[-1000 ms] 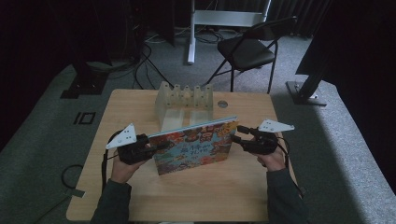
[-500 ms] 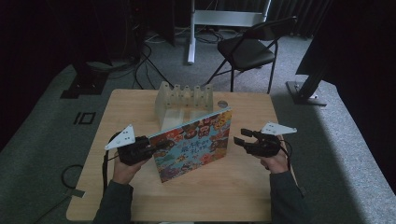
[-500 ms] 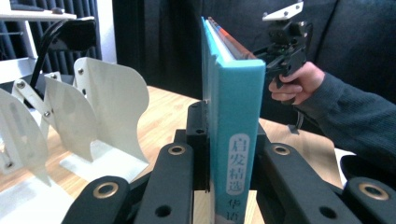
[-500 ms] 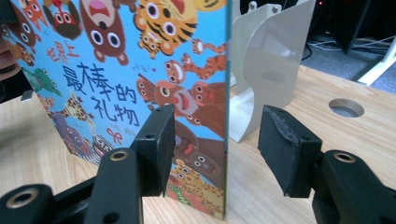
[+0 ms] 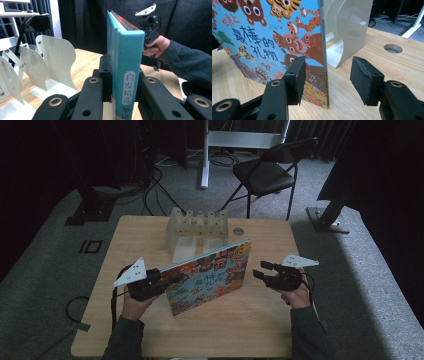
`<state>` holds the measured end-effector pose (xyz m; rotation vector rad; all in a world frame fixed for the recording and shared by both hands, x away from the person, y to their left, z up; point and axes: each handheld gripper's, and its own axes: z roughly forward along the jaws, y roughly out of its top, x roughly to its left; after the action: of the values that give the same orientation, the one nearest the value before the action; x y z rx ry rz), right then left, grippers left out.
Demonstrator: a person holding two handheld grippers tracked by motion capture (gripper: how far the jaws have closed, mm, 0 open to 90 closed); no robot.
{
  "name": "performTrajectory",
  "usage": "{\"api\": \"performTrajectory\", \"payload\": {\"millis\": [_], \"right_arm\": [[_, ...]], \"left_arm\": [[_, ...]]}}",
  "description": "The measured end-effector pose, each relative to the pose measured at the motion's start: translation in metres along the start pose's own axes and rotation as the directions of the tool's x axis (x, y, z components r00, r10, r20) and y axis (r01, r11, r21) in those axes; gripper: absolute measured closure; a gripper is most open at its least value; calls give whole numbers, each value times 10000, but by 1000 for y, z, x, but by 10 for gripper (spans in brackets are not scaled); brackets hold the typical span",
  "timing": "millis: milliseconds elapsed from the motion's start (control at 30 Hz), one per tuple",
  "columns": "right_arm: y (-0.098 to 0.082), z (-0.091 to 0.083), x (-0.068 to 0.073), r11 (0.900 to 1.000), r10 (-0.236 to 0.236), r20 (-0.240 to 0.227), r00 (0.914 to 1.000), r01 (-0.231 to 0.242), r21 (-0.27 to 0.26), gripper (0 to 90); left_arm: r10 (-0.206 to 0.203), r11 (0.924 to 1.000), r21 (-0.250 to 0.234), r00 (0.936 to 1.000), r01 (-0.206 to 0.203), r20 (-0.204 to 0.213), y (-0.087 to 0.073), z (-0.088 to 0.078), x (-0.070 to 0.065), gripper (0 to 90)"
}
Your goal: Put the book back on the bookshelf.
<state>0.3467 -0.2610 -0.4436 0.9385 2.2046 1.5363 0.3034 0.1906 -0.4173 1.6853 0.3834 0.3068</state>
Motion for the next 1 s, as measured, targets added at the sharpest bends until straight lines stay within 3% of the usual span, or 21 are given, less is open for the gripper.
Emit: {"api": "performTrajectory", "payload": {"millis": [500, 567, 1000], "right_arm": [[-18, -3, -4, 9995, 244, 224, 9995, -248, 193, 458], [-25, -4, -4, 9988, 237, 454, 9987, -256, 408, 457], [-48, -12, -10, 9958, 668, 824, 9944, -716, 570, 456]], "left_arm": [[357, 9994, -23, 9993, -357, 142, 2, 17, -10, 769], [379, 9992, -89, 9992, -378, 120, 2, 21, -11, 769], [687, 9971, -331, 9976, -684, 94, 3, 33, -21, 759]]}}
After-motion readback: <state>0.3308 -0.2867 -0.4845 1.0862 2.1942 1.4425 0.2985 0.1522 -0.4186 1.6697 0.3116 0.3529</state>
